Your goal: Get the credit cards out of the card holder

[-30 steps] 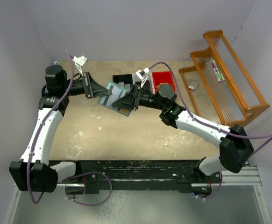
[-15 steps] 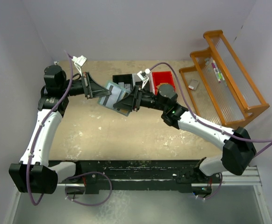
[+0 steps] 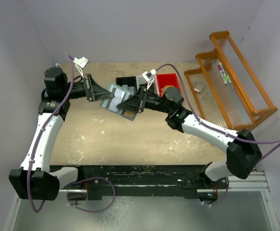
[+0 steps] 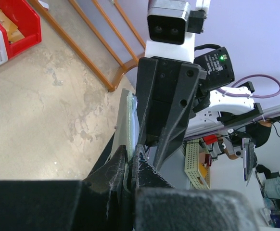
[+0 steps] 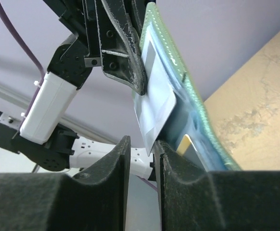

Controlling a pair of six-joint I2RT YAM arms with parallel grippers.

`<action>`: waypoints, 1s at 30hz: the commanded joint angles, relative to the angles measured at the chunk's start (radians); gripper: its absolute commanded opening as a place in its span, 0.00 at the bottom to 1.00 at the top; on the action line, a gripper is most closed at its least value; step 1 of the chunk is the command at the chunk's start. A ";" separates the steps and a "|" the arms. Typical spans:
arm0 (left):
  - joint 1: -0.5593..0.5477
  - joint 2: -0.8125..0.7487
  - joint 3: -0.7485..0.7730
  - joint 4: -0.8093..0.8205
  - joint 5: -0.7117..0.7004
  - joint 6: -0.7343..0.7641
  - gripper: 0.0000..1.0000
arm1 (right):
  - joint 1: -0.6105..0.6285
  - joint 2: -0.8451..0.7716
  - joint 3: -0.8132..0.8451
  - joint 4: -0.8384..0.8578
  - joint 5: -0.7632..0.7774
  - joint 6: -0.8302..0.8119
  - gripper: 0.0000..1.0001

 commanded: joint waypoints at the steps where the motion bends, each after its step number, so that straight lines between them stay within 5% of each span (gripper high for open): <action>1: 0.003 -0.030 0.005 0.033 0.029 -0.014 0.00 | -0.004 0.021 -0.005 0.244 -0.049 0.113 0.25; 8: 0.003 -0.033 -0.023 0.094 0.063 -0.081 0.09 | -0.007 0.032 -0.019 0.272 -0.052 0.135 0.00; 16: 0.003 -0.037 -0.058 0.207 0.127 -0.193 0.14 | -0.014 0.018 -0.074 0.299 -0.053 0.139 0.00; 30: 0.003 -0.046 -0.056 0.255 0.144 -0.234 0.01 | -0.030 -0.042 -0.171 0.310 -0.041 0.137 0.00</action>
